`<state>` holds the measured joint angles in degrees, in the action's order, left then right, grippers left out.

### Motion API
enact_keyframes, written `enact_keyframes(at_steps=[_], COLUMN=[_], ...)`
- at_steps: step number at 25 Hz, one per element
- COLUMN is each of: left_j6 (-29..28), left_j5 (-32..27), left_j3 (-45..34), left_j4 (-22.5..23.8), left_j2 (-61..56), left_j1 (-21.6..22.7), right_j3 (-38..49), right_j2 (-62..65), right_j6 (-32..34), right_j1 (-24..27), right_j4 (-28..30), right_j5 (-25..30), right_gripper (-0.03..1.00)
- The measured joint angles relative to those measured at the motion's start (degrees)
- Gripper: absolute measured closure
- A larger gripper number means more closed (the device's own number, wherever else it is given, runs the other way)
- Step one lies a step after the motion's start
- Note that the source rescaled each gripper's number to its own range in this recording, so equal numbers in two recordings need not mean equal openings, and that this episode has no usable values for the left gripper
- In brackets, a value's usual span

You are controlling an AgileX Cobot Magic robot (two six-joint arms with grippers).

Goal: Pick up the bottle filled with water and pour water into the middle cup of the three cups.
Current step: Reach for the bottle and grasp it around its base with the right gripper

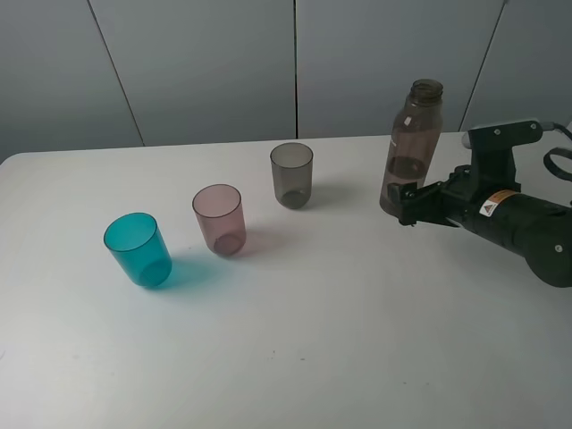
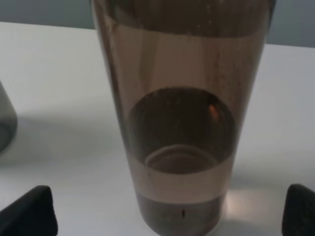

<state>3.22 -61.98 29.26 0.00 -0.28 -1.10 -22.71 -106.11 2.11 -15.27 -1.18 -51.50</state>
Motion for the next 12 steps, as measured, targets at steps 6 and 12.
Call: enact_keyframes(at_steps=[6, 12], left_j6=[0.0, 0.0], left_j5=[0.0, 0.0], left_j3=[0.0, 0.0], left_j4=[0.0, 0.0], left_j2=[0.0, 0.0], left_j1=[0.0, 0.0], right_j3=[-0.1, -2.5], right_j2=[-5.1, -8.6], right_j6=[0.0, 0.0], right_j1=[0.0, 0.0], right_j4=[-1.2, -1.2], right_j5=[-8.6, -11.7], right_gripper=[-0.03, -0.03])
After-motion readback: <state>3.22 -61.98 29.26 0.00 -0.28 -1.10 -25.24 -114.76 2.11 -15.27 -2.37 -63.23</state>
